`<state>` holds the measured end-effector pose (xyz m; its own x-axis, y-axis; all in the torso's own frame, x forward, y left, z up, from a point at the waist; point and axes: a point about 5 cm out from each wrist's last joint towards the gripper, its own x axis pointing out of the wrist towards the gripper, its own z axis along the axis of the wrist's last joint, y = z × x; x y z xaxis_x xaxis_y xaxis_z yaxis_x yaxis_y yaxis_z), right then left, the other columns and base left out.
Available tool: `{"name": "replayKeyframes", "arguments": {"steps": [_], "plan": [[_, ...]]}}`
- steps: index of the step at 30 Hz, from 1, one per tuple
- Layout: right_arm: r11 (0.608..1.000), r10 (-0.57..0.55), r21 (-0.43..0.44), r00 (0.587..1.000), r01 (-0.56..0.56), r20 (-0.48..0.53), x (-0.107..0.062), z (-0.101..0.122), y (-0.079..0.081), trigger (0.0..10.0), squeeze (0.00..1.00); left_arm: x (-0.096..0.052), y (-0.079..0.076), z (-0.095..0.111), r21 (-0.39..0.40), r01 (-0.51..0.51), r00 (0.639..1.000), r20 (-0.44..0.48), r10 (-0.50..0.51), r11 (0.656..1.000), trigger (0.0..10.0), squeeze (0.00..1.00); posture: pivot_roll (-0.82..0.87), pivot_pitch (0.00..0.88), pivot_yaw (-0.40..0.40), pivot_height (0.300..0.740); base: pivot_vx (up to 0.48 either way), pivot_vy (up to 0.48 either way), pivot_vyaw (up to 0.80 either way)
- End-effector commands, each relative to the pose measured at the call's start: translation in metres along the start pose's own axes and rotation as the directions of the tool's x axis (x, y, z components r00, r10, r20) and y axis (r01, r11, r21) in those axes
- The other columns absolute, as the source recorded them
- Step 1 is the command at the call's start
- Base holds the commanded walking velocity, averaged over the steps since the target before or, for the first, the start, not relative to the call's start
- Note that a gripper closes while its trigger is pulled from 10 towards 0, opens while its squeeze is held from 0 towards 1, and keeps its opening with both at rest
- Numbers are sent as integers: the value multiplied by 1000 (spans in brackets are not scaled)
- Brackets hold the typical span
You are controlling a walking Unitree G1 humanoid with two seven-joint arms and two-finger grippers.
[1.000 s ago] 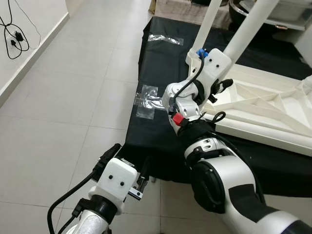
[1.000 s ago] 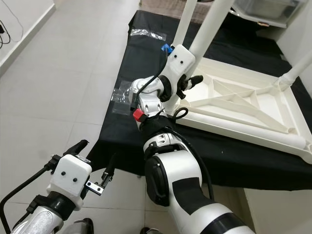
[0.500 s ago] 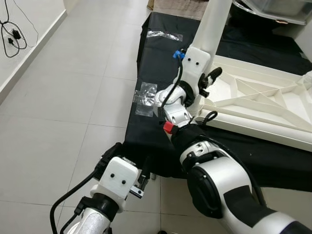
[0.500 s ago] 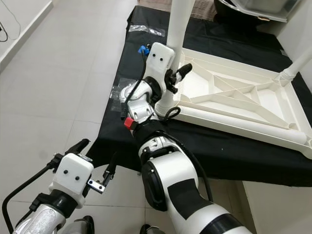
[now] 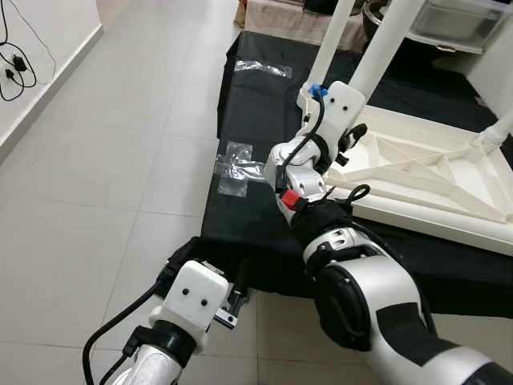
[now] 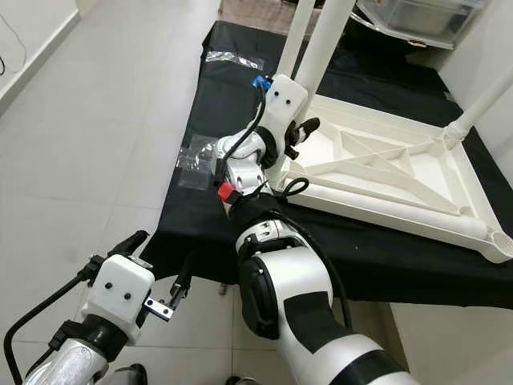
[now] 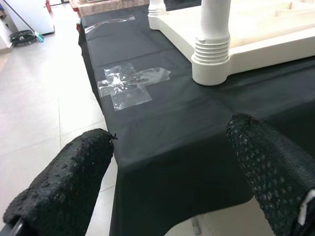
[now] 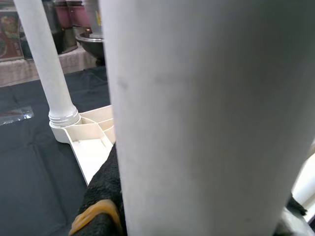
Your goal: Building children table
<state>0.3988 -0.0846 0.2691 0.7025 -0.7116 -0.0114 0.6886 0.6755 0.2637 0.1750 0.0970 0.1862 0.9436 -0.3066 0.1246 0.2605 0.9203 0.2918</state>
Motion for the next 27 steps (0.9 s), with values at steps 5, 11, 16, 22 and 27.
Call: {"name": "replayKeyframes", "arguments": {"steps": [5,11,16,22,27], "plan": [[985,-88,-164,974,54,-211,2,-60,-25,0,0,-1,-4,-2,-8,13,1000,-9,-13,1000,10000,0,124,239,-152,740,0,0,0],[991,-34,-133,989,15,-144,0,-48,-17,0,0,-1,-5,-2,-7,15,1000,-9,-15,1000,10000,0,124,239,-152,740,0,0,0],[999,16,-44,1000,-16,-1,1,-8,-2,0,0,0,-4,-3,-7,14,1000,-9,-14,1000,10000,0,122,241,-150,740,0,0,0],[992,88,73,986,-99,138,-1,38,11,0,0,2,-4,-3,-11,12,1000,-5,-12,1000,10000,0,118,235,-146,740,0,0,0],[955,202,163,946,-248,253,-7,68,14,0,0,8,-1,-4,-10,8,1000,7,-8,1000,10000,0,117,213,-140,740,0,0,0]]}}
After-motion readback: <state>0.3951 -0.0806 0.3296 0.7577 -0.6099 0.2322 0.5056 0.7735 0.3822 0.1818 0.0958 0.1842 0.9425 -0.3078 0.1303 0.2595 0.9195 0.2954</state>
